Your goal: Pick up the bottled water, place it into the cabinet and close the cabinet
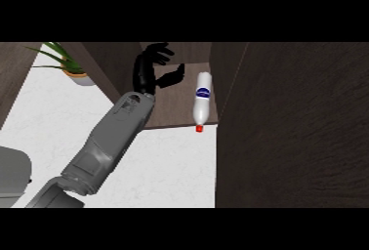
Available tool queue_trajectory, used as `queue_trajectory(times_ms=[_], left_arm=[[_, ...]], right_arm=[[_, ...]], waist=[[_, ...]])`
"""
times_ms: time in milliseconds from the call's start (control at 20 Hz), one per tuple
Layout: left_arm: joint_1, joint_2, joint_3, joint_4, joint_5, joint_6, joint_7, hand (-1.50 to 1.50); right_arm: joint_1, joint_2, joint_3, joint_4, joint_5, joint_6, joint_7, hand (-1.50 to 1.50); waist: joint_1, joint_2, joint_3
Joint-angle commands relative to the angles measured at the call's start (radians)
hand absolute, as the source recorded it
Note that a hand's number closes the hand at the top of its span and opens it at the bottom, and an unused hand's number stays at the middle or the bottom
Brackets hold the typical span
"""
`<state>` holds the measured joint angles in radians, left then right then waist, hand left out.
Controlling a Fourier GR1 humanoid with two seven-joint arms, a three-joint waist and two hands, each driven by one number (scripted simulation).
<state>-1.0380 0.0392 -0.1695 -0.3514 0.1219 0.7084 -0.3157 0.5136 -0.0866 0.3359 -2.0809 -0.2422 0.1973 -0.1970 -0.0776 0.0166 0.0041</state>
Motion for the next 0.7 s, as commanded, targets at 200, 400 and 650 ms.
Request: queue_trajectory(times_ms=[200,400,650], left_arm=[[-0.027,0.054,0.056,0.155,0.001,-0.046,-0.081,-1.5],[-0.034,0.04,0.082,0.18,0.014,-0.022,-0.116,-1.5],[-0.048,0.085,0.128,0.158,0.049,-0.127,-0.178,-1.5]], right_arm=[[-0.005,0.005,-0.002,-0.029,-0.003,-0.025,0.028,-1.5],[0.032,-0.018,0.023,-0.001,0.002,0.036,-0.041,-1.5],[0.069,-0.039,0.008,-0.024,0.006,0.032,-0.042,-1.5]], waist=[[0.011,0.009,-0.006],[-0.001,0.011,-0.005],[0.007,0.007,-0.006]])
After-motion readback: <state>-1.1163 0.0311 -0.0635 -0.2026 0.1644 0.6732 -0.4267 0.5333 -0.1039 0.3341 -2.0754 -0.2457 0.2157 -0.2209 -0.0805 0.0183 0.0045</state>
